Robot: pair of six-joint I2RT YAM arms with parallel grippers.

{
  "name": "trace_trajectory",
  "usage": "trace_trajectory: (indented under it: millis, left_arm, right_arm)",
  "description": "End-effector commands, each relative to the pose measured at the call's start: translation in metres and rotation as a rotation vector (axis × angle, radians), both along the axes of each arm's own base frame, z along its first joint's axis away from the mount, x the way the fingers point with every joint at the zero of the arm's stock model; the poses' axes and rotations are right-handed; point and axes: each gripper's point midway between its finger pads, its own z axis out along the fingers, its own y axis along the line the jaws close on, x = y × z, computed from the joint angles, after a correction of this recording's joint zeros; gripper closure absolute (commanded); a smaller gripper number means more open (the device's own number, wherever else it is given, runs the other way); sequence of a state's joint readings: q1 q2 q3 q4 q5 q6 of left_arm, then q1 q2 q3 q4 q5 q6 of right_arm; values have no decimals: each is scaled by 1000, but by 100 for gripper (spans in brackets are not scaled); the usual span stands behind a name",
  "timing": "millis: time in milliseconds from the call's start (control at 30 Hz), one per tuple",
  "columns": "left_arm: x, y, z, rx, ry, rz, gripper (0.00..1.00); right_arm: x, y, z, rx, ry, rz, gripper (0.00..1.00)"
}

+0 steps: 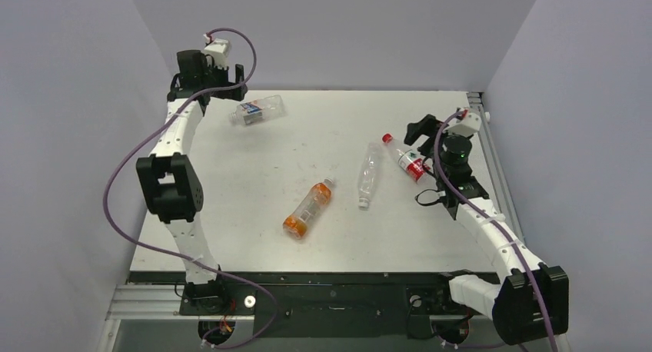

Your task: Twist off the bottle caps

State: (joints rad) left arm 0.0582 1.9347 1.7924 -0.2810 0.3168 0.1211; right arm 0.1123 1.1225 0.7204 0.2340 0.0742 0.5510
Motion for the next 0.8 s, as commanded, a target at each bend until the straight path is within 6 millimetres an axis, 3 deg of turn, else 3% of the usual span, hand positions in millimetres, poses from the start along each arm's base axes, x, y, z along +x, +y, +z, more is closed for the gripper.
trace_trajectory:
  millis: [0, 33, 67, 100, 133, 167, 300, 433, 500, 633, 767]
  left_arm:
    - [18, -1, -47, 28, 167, -67, 4]
    - [27, -6, -26, 36, 123, -94, 4]
    - [33, -8, -49, 42, 159, -115, 4]
    - [38, -13, -40, 41, 141, -143, 4]
    - [44, -14, -56, 56, 155, -167, 3]
    - [48, -20, -49, 62, 133, -194, 3]
    - [59, -33, -66, 118, 94, -293, 3]
    - [62, -43, -96, 210, 96, -386, 3]
    - [62, -62, -111, 272, 104, -438, 3]
    - [69, -69, -135, 356, 116, -449, 3]
    - [78, -69, -148, 402, 115, -443, 4]
  right_arm:
    - [-18, 32, 17, -211, 19, 55, 13]
    - [-22, 41, 15, -258, 30, 71, 13]
    - [-24, 42, 19, -280, 28, 64, 13]
    - [-29, 52, 18, -315, 31, 92, 13]
    - [-31, 53, 20, -330, 28, 88, 13]
    - [-34, 60, 21, -349, 24, 112, 13]
    - [-42, 74, 24, -392, 17, 160, 13]
    - [-46, 82, 27, -402, 10, 198, 12]
    - [-48, 85, 31, -401, 1, 216, 13]
    - [-52, 93, 41, -400, -26, 251, 12]
    - [-58, 95, 46, -410, -27, 271, 12]
